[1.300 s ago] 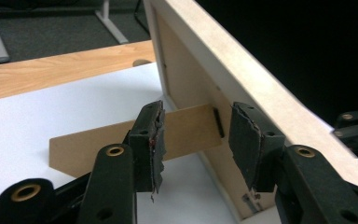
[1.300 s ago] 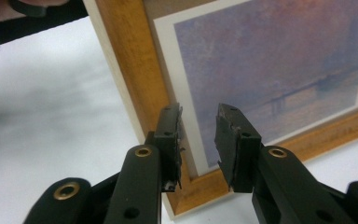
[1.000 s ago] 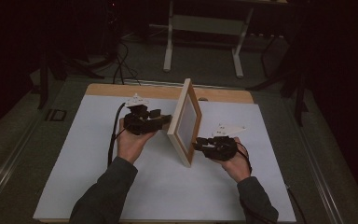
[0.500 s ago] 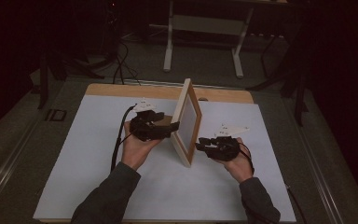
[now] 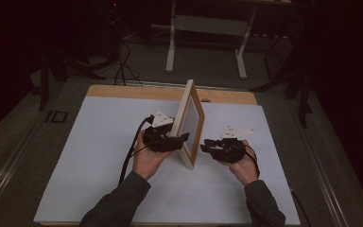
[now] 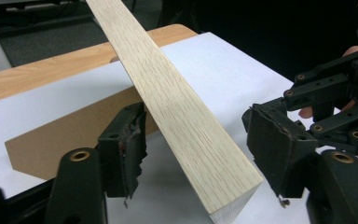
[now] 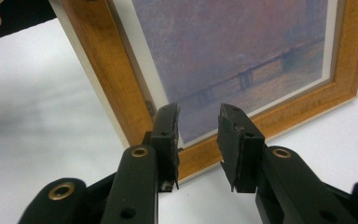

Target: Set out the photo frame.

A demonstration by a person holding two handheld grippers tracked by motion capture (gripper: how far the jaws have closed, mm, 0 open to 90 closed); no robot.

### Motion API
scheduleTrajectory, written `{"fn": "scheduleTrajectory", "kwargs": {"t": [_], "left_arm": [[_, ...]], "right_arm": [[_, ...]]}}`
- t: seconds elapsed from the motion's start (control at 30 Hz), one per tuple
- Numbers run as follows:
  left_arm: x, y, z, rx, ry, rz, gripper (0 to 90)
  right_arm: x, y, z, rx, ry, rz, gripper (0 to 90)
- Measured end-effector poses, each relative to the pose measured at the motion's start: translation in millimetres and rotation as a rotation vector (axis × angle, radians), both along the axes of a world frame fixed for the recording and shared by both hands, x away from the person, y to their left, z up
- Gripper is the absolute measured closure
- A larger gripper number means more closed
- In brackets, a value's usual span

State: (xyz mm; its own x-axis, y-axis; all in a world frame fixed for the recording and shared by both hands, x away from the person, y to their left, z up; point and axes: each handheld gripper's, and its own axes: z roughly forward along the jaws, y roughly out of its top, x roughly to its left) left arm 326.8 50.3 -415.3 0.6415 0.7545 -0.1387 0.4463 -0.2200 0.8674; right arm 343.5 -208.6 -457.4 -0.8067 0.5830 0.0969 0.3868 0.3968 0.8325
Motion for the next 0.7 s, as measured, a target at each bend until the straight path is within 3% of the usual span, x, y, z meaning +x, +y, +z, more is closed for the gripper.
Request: {"fn": "scheduleTrajectory", "kwargs": {"t": [0.2, 0.37, 0.7], "left_arm": [[-0.8, -1.0, -4.7, -0.003, 0.011, 0.015, 50.4], [-1.7, -0.6, -5.2, -0.022, 0.029, 0.023, 53.0], [-0.5, 1.8, -3.8, -0.019, 0.054, 0.026, 55.6]], "right_arm": [[0.7, -1.7, -1.3, 0.002, 0.003, -0.006, 67.9], [0.3, -1.5, -0.3, -0.001, -0.001, -0.006, 67.9], [-0.4, -2.2, 0.4, -0.002, -0.005, -0.008, 67.7]]}}
